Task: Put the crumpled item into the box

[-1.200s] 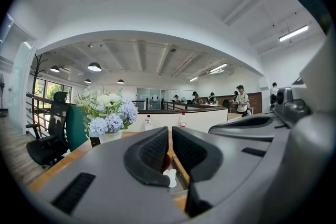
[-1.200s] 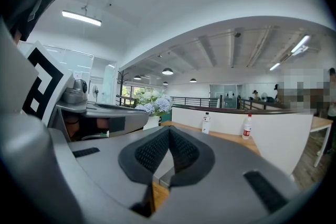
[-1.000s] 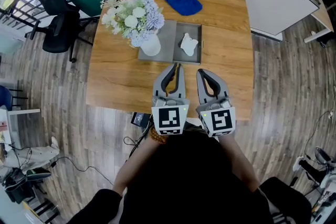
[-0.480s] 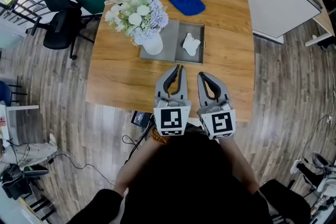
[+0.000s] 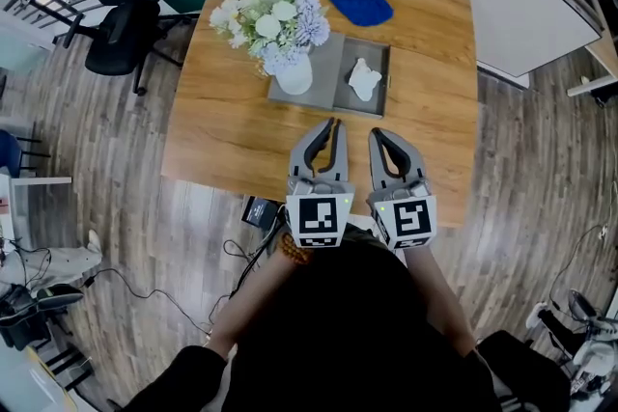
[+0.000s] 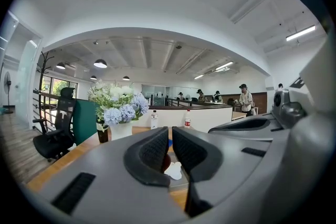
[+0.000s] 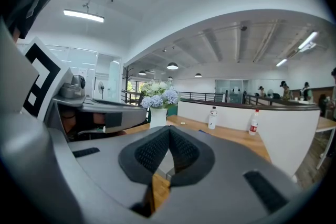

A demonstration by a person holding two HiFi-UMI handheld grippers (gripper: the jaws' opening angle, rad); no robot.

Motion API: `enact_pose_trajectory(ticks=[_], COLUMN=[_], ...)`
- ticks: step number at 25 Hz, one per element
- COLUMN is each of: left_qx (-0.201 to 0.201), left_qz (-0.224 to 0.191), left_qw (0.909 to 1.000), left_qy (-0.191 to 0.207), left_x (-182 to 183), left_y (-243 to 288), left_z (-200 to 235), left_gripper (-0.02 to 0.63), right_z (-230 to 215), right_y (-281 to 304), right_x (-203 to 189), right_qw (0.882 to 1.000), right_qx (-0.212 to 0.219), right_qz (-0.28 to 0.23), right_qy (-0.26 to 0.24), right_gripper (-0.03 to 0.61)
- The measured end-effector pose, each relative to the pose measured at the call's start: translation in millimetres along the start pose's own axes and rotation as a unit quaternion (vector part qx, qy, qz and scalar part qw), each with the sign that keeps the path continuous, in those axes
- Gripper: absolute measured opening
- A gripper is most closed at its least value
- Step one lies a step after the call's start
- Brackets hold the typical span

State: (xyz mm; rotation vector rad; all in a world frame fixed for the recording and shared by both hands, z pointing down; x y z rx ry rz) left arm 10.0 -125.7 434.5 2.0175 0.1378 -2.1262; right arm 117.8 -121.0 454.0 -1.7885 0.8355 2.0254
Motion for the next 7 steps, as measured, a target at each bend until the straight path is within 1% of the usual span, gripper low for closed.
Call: enact_pose_trajectory(ticks=[2, 7], left_qx=[0.004, 0.016], left_qz=[0.002, 0.008], left_qw=[1.0, 0.9998], left_qy=[0.0, -0.001], left_x=[-2, -5], left_y=[-1, -2], left_z=[6, 26], left_gripper=[0.041, 0.041], right_z=[-3, -17], right_y=[4, 20], right_x=[-11, -31], right_qw=[1.0, 0.998], right_qx=[0.005, -0.005], right_qz=[0.021, 0.059], right_qy=[-0.003, -0.006], right_gripper=[0.005, 0.005])
Point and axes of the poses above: the fingertips, and each gripper's own axes: y forward along the fingers, z to its left, x out of its top, the point moved 5 cm from there along -y, backward along the fingers, and after that the axes turned 5 degrees about x, right-handed, at the moved point
